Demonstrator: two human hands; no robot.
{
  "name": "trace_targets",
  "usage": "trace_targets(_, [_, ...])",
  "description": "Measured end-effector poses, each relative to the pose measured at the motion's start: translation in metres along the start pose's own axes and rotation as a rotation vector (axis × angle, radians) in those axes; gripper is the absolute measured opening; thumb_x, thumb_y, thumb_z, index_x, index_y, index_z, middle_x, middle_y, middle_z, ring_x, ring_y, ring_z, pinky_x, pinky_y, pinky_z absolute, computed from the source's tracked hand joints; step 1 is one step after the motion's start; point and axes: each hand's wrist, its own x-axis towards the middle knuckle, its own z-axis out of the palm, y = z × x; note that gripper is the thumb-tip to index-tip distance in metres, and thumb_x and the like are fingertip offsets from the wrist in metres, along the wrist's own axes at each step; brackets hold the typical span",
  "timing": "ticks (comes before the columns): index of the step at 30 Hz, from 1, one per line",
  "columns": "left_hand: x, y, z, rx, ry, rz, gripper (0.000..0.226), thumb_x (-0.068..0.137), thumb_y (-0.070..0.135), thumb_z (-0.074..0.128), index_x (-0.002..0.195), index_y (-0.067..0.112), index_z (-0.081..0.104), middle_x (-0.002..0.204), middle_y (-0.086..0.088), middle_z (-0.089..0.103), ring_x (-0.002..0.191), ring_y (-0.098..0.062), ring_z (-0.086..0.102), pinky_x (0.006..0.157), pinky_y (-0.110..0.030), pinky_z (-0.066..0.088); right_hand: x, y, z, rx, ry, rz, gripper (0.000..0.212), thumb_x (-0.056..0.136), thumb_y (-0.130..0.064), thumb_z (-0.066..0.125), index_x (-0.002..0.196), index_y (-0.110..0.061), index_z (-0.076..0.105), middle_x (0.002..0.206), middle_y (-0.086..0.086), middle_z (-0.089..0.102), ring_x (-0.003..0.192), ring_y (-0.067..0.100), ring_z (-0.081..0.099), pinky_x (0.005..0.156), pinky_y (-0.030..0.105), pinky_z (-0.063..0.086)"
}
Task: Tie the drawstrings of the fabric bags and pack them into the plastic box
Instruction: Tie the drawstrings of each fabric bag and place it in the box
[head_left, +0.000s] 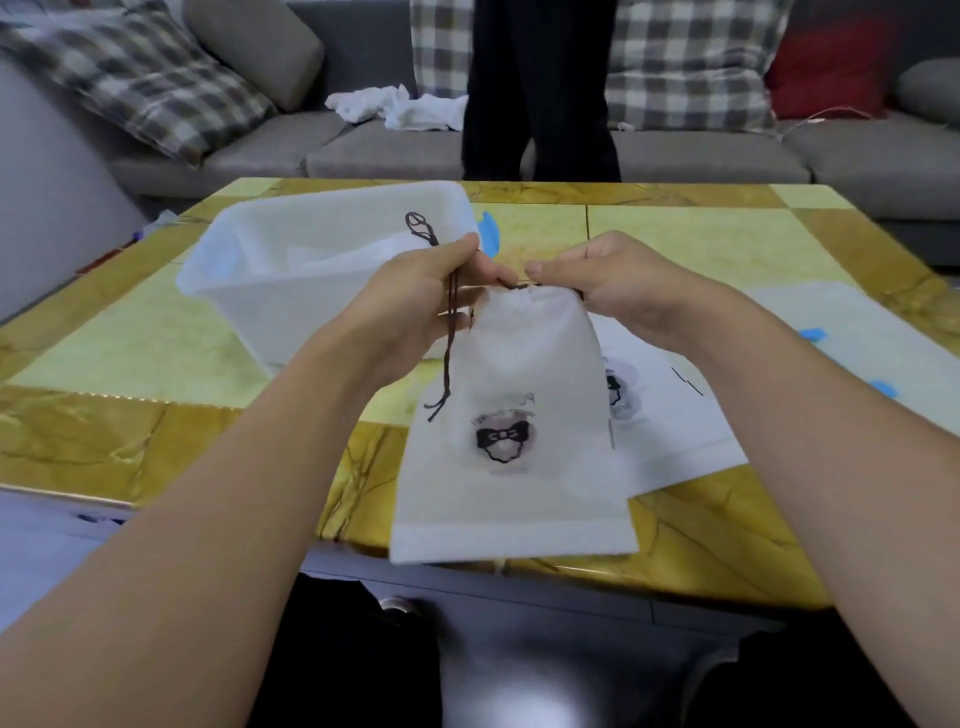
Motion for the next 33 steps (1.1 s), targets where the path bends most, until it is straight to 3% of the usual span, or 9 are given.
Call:
trace_targets(6, [-0.003, -0.002, 0.01, -0.056, -0.115, -0.066, 0.043, 0.106, 0.034, 0.039, 0.079, 0.019, 0.07, 0.103, -0.001, 0.074, 0.081, -0.016, 0.055, 0.068, -0.027, 0.044, -0.007, 0.001, 0.002, 0.089, 0.096, 0.065, 0.027, 0.084, -0.024, 0.078, 0.087, 0.002, 0.072, 0.079, 0.013, 0.061, 0.07, 0.021, 0.056, 0.071, 0.032, 0.042])
trace_targets(8, [-0.003, -0.004, 0.015, -0.074, -0.157, -0.079, 0.045, 0.107, 0.033, 0.037, 0.079, 0.019, 0.069, 0.101, -0.003, 0.073, 0.075, -0.014, 0.057, 0.066, -0.026, 0.046, -0.008, 0.005, 0.003, 0.079, 0.087, 0.1, 0.024, 0.081, -0.022, 0.08, 0.061, -0.013, 0.07, 0.067, 0.005, 0.06, 0.064, 0.018, 0.054, 0.063, 0.029, 0.038])
trace_targets(10, [0.001, -0.008, 0.017, -0.02, -0.119, -0.087, 0.047, 0.107, 0.032, 0.038, 0.076, 0.019, 0.07, 0.091, -0.002, 0.073, 0.067, -0.012, 0.054, 0.064, -0.025, 0.045, -0.008, 0.009, 0.003, 0.046, 0.123, 0.124, 0.047, 0.084, -0.02, 0.077, 0.041, -0.021, 0.06, 0.05, -0.006, 0.053, 0.048, 0.012, 0.046, 0.049, 0.022, 0.033])
trace_targets(13, [0.008, -0.013, 0.019, 0.031, 0.0, -0.119, 0.039, 0.107, 0.03, 0.04, 0.084, 0.015, 0.068, 0.076, 0.0, 0.068, 0.064, -0.012, 0.05, 0.061, -0.024, 0.042, -0.008, 0.008, 0.0, 0.038, 0.171, 0.137, 0.046, 0.088, -0.026, 0.075, 0.048, -0.021, 0.051, 0.05, -0.005, 0.046, 0.04, 0.01, 0.035, 0.039, 0.018, 0.026])
trace_targets(17, [0.011, -0.014, 0.023, 0.013, 0.013, -0.135, 0.03, 0.106, 0.019, 0.041, 0.096, 0.008, 0.067, 0.08, -0.004, 0.066, 0.063, -0.012, 0.05, 0.057, -0.024, 0.041, -0.008, 0.004, -0.003, 0.517, 0.119, 0.255, 0.04, 0.094, -0.035, 0.066, 0.062, -0.019, 0.048, 0.073, -0.005, 0.065, 0.045, 0.007, 0.026, 0.044, 0.016, 0.027])
trace_targets(20, [0.013, -0.015, 0.026, 0.024, 0.007, -0.126, 0.03, 0.106, 0.022, 0.043, 0.093, 0.01, 0.067, 0.076, -0.001, 0.062, 0.057, -0.01, 0.043, 0.048, -0.021, 0.033, -0.011, 0.004, 0.001, 0.662, 0.051, 0.266, 0.037, 0.094, -0.039, 0.061, 0.066, -0.02, 0.045, 0.073, -0.009, 0.069, 0.037, 0.005, 0.021, 0.04, 0.014, 0.027])
trace_targets(24, [0.017, -0.015, 0.022, 0.137, 0.068, -0.095, 0.036, 0.104, 0.035, 0.049, 0.079, 0.014, 0.065, 0.061, 0.004, 0.054, 0.045, -0.009, 0.028, 0.041, -0.019, 0.022, -0.012, 0.005, -0.002, 0.29, -0.029, 0.259, 0.042, 0.1, -0.037, 0.058, 0.064, -0.021, 0.044, 0.06, -0.005, 0.044, 0.042, 0.008, 0.018, 0.037, 0.019, 0.014])
trace_targets(27, [0.019, -0.021, 0.028, 0.374, 0.041, -0.045, 0.04, 0.102, 0.038, 0.051, 0.071, 0.017, 0.064, 0.059, 0.005, 0.053, 0.045, -0.009, 0.033, 0.042, -0.019, 0.029, -0.016, 0.008, -0.004, 0.006, -0.148, 0.26, 0.027, 0.1, -0.036, 0.058, 0.082, -0.015, 0.061, 0.058, -0.006, 0.037, 0.048, 0.01, 0.02, 0.044, 0.023, 0.01])
trace_targets(33, [0.025, -0.031, 0.033, 0.344, -0.094, -0.059, 0.037, 0.108, 0.026, 0.038, 0.094, 0.012, 0.069, 0.086, -0.002, 0.066, 0.049, -0.009, 0.037, 0.046, -0.018, 0.033, -0.019, 0.016, -0.004, -0.142, -0.023, 0.127, 0.025, 0.087, -0.027, 0.077, 0.095, -0.015, 0.057, 0.055, -0.007, 0.039, 0.045, 0.01, 0.026, 0.042, 0.02, 0.02])
